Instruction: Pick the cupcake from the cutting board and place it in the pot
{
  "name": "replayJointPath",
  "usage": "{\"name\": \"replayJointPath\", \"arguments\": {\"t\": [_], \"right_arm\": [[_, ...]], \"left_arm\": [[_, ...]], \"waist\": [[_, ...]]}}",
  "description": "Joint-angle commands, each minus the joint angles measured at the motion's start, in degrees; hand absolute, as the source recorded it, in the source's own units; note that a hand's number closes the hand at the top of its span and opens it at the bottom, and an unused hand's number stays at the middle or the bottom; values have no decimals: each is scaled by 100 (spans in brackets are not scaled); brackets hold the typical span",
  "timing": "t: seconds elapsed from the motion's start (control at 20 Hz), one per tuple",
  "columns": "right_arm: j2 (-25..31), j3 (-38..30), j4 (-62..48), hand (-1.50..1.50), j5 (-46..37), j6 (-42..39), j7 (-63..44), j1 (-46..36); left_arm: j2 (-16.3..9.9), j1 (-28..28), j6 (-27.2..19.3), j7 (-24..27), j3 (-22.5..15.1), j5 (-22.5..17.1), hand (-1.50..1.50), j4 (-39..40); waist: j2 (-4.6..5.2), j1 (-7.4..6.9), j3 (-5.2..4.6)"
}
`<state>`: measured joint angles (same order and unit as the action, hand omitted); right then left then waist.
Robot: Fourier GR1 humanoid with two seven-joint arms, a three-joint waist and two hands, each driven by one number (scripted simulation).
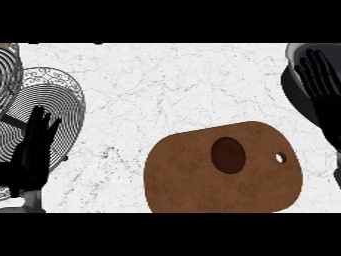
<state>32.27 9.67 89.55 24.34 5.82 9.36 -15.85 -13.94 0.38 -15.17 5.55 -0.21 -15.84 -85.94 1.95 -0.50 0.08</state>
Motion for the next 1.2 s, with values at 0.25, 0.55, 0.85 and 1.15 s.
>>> {"name": "replayJointPath", "arguments": {"t": [0.25,0.55,0.85,1.15], "right_arm": [[-676,1418,34,150,-1188,1503,-1815,499],[-1103,896,396,-150,-3058,4148,-509,516],[-1505,2057,1144,-150,-4687,4956,-1593,956],[-1215,2145,1387,-150,-5077,3970,-3765,1193]], "left_arm": [[-584,-129,1107,-850,-1175,635,0,404],[-617,88,1369,-1079,-1035,350,0,224],[-578,85,1599,-1180,-1142,404,0,286],[-448,32,1642,-1169,-1140,439,0,310]], "waist": [[-170,310,-41],[-265,583,-28],[-251,298,-54],[-236,306,-68]]}}
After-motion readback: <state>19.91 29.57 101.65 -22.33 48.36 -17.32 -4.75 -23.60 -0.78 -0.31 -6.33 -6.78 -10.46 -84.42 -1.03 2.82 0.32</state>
